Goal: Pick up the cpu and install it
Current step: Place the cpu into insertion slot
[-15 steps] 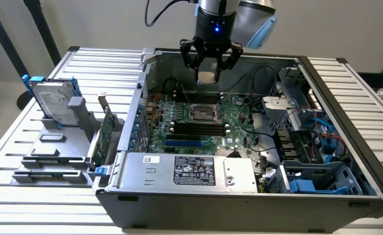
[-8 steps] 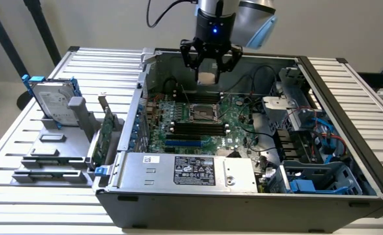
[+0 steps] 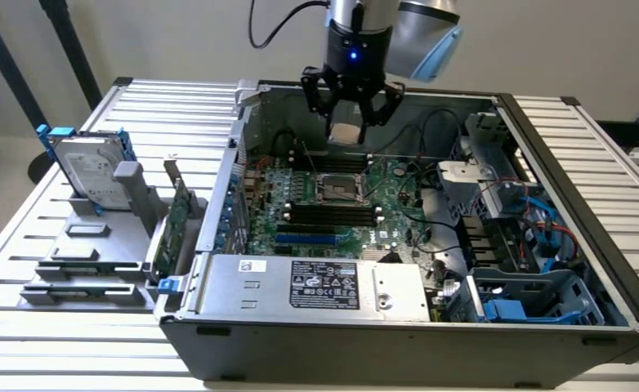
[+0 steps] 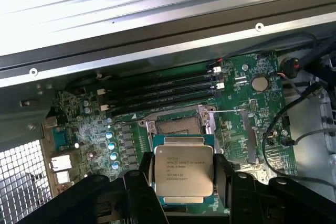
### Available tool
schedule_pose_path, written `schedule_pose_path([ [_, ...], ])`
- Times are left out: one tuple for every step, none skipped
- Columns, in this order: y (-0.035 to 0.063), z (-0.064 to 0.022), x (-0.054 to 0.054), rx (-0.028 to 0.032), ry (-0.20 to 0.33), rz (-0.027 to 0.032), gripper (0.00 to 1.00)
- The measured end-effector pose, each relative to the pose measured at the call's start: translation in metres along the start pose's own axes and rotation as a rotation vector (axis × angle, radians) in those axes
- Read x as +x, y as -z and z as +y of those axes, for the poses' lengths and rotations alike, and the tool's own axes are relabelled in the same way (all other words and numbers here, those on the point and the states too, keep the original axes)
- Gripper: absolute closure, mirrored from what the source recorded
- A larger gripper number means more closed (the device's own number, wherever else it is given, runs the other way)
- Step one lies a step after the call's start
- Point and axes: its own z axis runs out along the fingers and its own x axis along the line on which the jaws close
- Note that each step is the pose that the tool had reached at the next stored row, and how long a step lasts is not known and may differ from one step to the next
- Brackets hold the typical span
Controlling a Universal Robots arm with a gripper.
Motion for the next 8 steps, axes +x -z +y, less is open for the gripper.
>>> schedule_pose_path([
  [-0.0007,-0.0001,0.0000,-0.0003,-0.018,-0.0012,0.45],
  [-0.0015,-0.0001,0.0000,-0.0006,-0.036,-0.0023,0.45],
  [-0.0023,-0.0002,0.0000,-0.0008,-0.054,-0.0035,0.45],
  [-0.0031,-0.0002,0.0000,-0.0011,-0.072,-0.0047,0.45],
  [-0.0039,-0.0003,-0.0001,-0.0014,-0.091,-0.0059,0.45],
  [-0.0048,-0.0003,-0.0001,-0.0016,-0.109,-0.0071,0.45],
  [-0.0056,-0.0004,-0.0001,-0.0019,-0.127,-0.0082,0.45],
  [-0.0064,-0.0004,-0.0001,-0.0022,-0.145,-0.0094,0.45],
])
